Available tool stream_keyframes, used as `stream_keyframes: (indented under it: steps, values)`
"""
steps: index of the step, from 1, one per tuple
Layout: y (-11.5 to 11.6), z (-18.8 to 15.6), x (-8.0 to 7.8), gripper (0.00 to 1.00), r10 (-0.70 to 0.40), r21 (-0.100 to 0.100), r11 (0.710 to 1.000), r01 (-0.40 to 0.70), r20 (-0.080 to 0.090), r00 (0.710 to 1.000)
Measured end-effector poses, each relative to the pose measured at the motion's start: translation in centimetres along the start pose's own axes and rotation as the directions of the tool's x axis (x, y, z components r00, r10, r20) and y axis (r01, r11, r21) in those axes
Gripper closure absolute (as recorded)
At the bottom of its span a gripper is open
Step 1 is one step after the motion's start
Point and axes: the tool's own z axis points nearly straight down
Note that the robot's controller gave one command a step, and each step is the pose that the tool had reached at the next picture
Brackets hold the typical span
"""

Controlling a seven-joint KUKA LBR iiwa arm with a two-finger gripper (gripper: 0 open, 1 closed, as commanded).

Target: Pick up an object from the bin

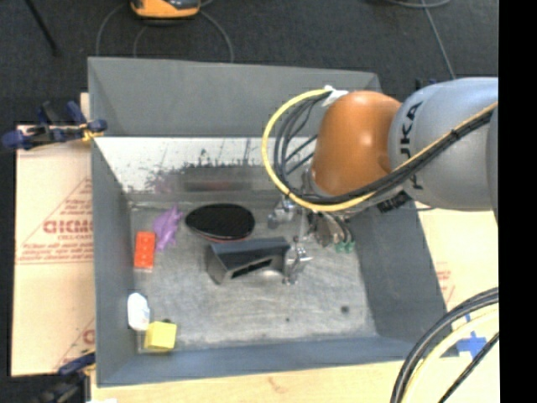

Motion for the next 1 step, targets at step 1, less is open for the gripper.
stream_keyframes:
  steps: [1]
  values:
    - [2.16, 1.29, 0.3, 0.0, -0.086, -0.001, 0.996, 0.086, -0.007, 0.996]
